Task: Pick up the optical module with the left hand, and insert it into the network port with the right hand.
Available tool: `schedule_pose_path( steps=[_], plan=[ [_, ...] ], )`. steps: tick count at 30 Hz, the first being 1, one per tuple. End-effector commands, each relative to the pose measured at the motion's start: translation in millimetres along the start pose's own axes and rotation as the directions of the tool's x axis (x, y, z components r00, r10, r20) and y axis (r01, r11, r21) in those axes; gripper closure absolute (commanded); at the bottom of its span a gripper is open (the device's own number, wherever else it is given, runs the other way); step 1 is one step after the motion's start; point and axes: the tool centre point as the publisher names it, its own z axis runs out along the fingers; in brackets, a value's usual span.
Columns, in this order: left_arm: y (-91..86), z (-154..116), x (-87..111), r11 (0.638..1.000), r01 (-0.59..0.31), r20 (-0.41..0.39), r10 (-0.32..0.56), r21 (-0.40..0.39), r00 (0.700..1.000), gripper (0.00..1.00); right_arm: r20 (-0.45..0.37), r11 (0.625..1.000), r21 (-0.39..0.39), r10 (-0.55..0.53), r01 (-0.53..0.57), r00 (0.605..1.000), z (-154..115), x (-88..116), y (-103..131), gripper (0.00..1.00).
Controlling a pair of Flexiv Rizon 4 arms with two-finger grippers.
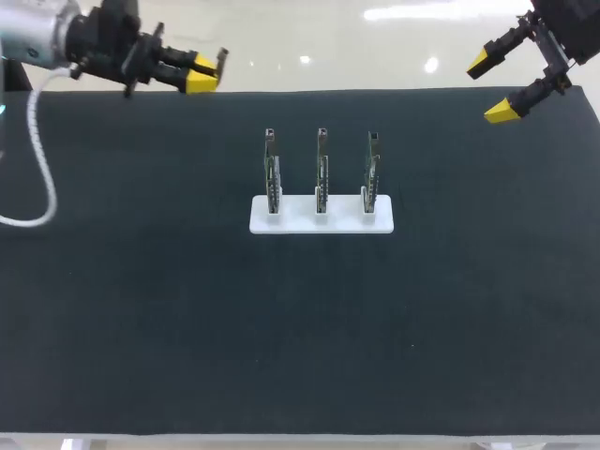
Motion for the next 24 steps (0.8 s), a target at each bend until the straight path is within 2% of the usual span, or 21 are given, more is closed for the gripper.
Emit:
schedule_pose_path(
  steps=[1, 16, 24],
  plan=[
    [-4.8, 33, -2.6, 0.972, 0.0, 0.019, 0.005, -0.236, 1.0, 1.0, 0.001, 1.0, -0.001, -0.001, 0.001, 1.0, 0, 0, -1, 0.0],
    [-9.3, 110, -18.8, 0.949, 0.014, 0.041, -0.001, -0.315, 0.999, 1.0, 0.001, 1.0, -0.001, -0.001, 0.001, 1.0, 0, 0, -1, 0.0],
    [-15.4, 129, -17.5, 0.959, 0.033, 0.056, -0.017, -0.283, 0.998, 1.0, 0.001, 1.0, -0.001, -0.001, 0.001, 1.0, 0, 0, -1, 0.0]
  ],
)
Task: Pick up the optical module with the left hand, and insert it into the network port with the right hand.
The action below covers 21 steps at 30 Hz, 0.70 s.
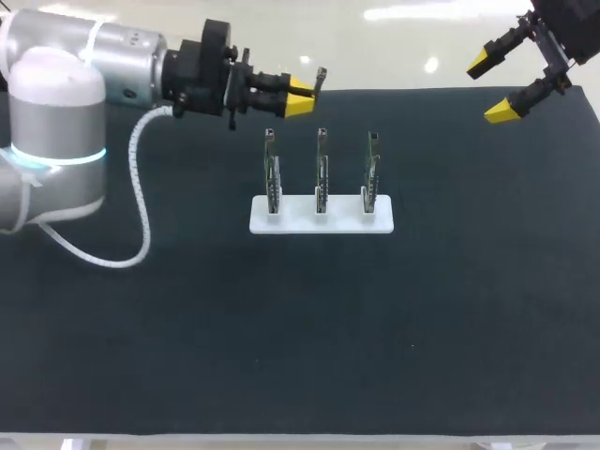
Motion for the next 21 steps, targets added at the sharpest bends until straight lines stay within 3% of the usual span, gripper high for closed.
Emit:
schedule_pose_path(
  steps=[1, 11, 21],
  plan=[
    [-6.6, 8, 2.1, 0.984, 0.009, 0.005, -0.008, -0.18, 1.0, 1.0, 0.002, 1.0, -0.001, -0.001, 0.001, 1.0, 0, 0, -1, 0.0],
    [-6.7, 18, 4.6, 0.997, 0.027, 0.005, -0.026, -0.078, 1.0, 1.0, 0.002, 1.0, -0.001, -0.001, 0.001, 1.0, 0, 0, -1, 0.0],
    [-2.1, 18, 3.3, 0.999, 0.024, 0.008, -0.024, -0.029, 1.0, 1.0, 0.002, 1.0, -0.001, -0.001, 0.001, 1.0, 0, 0, -1, 0.0]
  ],
)
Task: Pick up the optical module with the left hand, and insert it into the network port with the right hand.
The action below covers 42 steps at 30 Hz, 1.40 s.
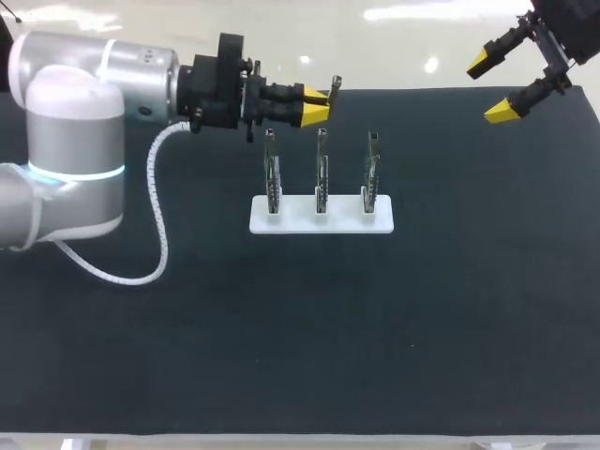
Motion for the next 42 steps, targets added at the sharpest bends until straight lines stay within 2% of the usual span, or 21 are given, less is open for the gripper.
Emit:
schedule_pose_path(
  steps=[1, 25, 29, 36, 42],
  plan=[
    [5.9, 0, 1.2, 1.0, -0.003, -0.002, 0.003, 0.02, 1.0, 1.0, 0.001, 1.0, -0.001, -0.001, 0.001, 1.0, 0, 0, 0, 0.0],
    [6.2, 0, 1.0, 1.0, -0.006, -0.005, 0.006, 0.019, 1.0, 1.0, 0.001, 1.0, -0.001, -0.001, 0.001, 1.0, 0, 0, 0, 0.0],
    [6.2, 0, 1.0, 1.0, -0.006, -0.005, 0.006, 0.019, 1.0, 1.0, -0.012, 0.999, -0.001, 0.038, -0.038, 0.999, 1, -16, 3, 0.0],
    [6.2, 0, 1.0, 1.0, -0.006, -0.005, 0.006, 0.019, 1.0, 1.0, -0.052, 0.997, 0.025, 0.077, -0.076, 0.996, 15, -62, 10, 0.0],
    [6.2, 0, 1.0, 1.0, -0.006, -0.005, 0.006, 0.019, 1.0, 1.0, -0.032, 0.992, 0.031, 0.125, -0.124, 0.992, 31, -95, 8, 0.0]
  ],
)
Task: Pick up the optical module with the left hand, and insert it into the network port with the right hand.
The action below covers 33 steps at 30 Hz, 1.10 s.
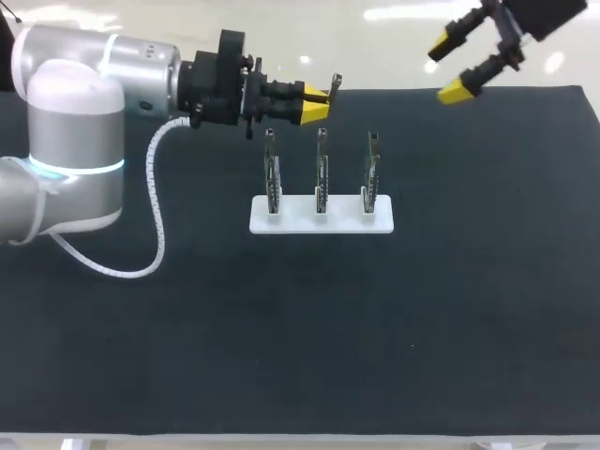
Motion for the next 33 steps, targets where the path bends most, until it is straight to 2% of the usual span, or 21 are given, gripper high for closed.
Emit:
schedule_pose_path(
  steps=[1, 9, 18, 33],
  plan=[
    [0.8, 0, 0.2, 1.0, 0.0, 0.0, 0.0, 0.001, 1.0, 1.0, -0.028, 0.999, 0.027, 0.027, -0.026, 0.999, 12, -21, 2, 0.0],
    [0.8, 0, 0.2, 1.0, 0.0, 0.0, 0.0, 0.001, 1.0, 1.0, -0.02, 0.993, 0.063, 0.096, -0.095, 0.995, 32, -46, 2, 0.0],
    [0.8, 0, 0.2, 1.0, 0.0, 0.0, 0.0, 0.001, 1.0, 1.0, -0.015, 0.989, 0.09, 0.122, -0.12, 0.992, 51, -68, 1, 0.0],
    [0.8, 0, 0.2, 1.0, 0.0, 0.0, 0.0, 0.001, 1.0, 1.0, -0.004, 0.985, 0.107, 0.138, -0.137, 0.99, 76, -92, 3, 0.0]
  ],
)
